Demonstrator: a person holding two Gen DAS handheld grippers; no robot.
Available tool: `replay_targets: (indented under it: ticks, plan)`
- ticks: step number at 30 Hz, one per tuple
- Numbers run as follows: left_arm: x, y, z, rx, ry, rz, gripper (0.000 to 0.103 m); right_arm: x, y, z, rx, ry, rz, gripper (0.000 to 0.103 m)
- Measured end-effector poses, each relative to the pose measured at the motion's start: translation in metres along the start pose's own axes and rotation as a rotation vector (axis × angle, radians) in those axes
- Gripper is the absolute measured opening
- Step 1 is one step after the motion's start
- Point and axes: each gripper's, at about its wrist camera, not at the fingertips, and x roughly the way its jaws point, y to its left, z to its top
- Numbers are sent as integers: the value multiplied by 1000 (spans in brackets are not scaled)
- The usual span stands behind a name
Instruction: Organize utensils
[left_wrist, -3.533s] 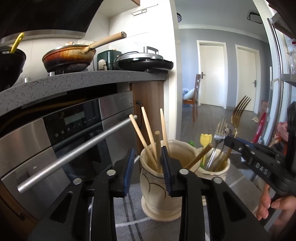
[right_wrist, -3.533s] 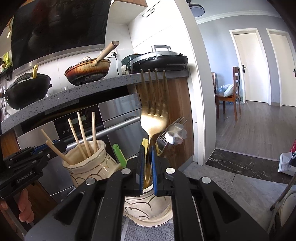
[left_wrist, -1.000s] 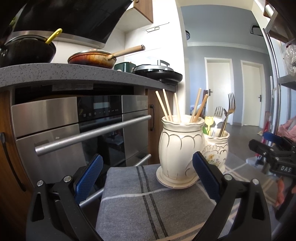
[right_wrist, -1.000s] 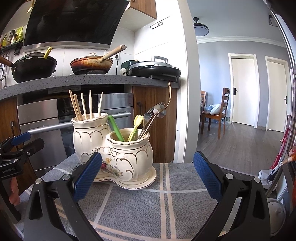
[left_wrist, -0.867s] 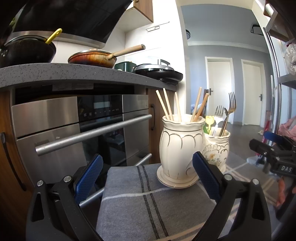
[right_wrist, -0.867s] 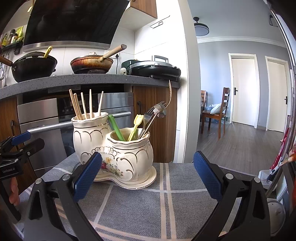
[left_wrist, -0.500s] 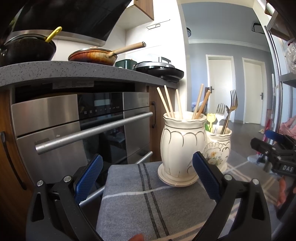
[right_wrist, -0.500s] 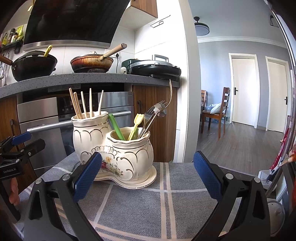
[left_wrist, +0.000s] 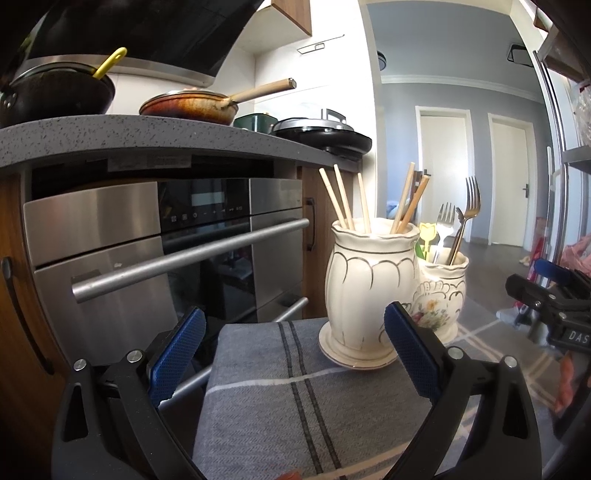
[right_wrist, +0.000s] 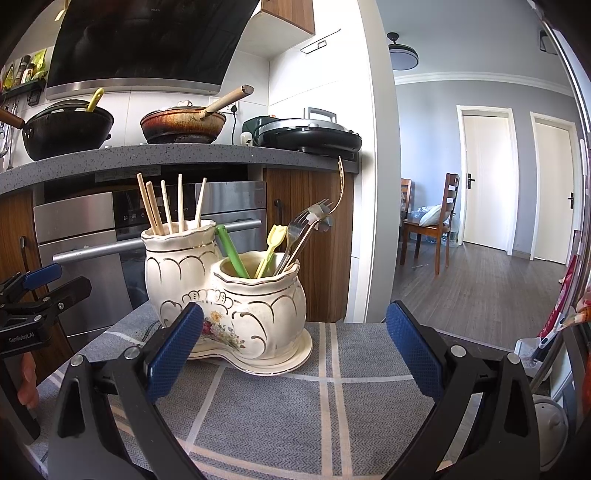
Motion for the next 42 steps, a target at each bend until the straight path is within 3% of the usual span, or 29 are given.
replay_targets:
  ticks: [42]
  plan:
    - [4, 1, 1, -1, 22, 9, 98, 2, 0, -2, -1, 6, -1, 98]
